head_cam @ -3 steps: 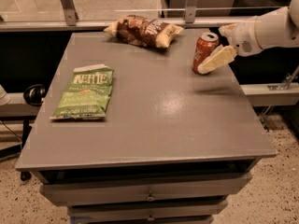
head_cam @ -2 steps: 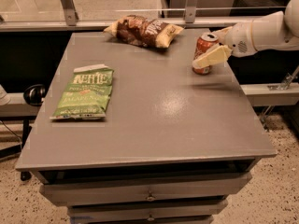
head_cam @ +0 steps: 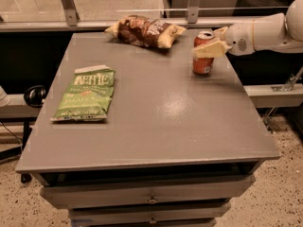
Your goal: Move coke can near green jalapeno chip bag
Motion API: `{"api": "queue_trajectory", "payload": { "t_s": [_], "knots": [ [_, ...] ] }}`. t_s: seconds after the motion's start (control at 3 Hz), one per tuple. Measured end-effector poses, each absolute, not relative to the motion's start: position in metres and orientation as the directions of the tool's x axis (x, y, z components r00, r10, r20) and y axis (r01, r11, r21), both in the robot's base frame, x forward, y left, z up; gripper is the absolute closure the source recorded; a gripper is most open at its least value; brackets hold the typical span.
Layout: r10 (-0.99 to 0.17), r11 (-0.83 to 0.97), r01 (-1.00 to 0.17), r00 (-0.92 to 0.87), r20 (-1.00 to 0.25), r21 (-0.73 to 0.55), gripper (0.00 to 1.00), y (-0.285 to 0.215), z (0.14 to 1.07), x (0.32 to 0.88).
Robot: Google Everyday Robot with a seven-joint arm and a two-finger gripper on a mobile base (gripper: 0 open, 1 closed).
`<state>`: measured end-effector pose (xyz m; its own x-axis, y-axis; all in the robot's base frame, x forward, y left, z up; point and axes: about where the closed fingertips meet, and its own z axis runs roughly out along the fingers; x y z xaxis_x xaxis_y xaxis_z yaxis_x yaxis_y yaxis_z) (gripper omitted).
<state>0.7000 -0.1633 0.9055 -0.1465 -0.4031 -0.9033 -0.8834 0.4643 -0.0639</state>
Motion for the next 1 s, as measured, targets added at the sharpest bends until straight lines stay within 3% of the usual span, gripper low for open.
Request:
{"api": "queue_trajectory", "payload": {
  "t_s": [0.33,0.67,1.0],
  "knots": [
    [-0.324,0.379,-0.925,-0.105,-0.94,-0.027,0.87,-0.133,0.931,0.688],
    [-0.298,0.231,-0.973,-0.041,-0.954,-0.03,1.0,-0.083,0.95,0.655],
    [-0.323,0.077,-0.995,0.043,-0.945,-0.071,1.0,-0.031,0.947,0.609]
  ]
}}
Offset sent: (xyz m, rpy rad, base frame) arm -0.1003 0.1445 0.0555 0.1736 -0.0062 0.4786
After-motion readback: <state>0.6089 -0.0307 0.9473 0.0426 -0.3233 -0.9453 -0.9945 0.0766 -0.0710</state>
